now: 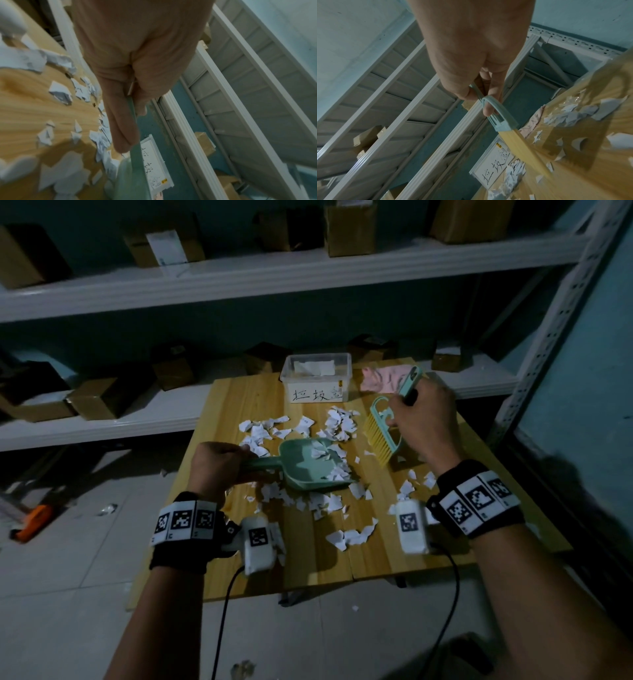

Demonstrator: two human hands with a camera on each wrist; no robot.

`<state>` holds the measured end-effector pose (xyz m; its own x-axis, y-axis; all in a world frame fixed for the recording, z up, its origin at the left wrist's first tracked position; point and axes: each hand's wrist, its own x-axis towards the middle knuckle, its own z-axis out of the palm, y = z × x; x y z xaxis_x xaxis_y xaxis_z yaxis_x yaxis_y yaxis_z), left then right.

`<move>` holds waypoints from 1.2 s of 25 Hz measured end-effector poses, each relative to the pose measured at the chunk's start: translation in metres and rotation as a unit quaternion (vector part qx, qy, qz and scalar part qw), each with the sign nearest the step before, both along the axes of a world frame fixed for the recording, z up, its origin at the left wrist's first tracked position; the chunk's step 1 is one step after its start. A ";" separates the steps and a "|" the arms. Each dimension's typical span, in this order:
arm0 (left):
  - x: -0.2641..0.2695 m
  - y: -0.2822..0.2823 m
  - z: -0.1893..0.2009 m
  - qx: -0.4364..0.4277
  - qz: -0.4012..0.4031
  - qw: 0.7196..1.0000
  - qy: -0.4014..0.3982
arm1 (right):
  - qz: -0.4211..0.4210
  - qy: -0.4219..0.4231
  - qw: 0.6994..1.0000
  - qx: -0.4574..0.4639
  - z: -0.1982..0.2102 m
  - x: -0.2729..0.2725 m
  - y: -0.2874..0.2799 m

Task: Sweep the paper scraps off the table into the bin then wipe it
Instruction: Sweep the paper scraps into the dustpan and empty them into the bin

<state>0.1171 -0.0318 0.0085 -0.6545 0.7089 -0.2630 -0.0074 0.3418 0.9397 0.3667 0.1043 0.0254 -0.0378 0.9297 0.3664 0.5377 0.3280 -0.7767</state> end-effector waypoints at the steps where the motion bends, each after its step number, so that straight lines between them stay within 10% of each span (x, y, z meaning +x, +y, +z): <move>1: 0.002 -0.001 0.002 0.017 0.005 1.000 -0.018 | -0.004 0.004 1.000 -0.004 0.001 0.001 0.000; 15: 0.022 0.001 0.016 0.173 0.047 0.959 -0.219 | -0.001 0.075 0.997 -0.009 0.001 0.002 0.001; 30: 0.044 0.067 0.035 0.269 0.124 0.932 -0.207 | 0.000 0.059 0.997 -0.058 -0.003 -0.005 0.023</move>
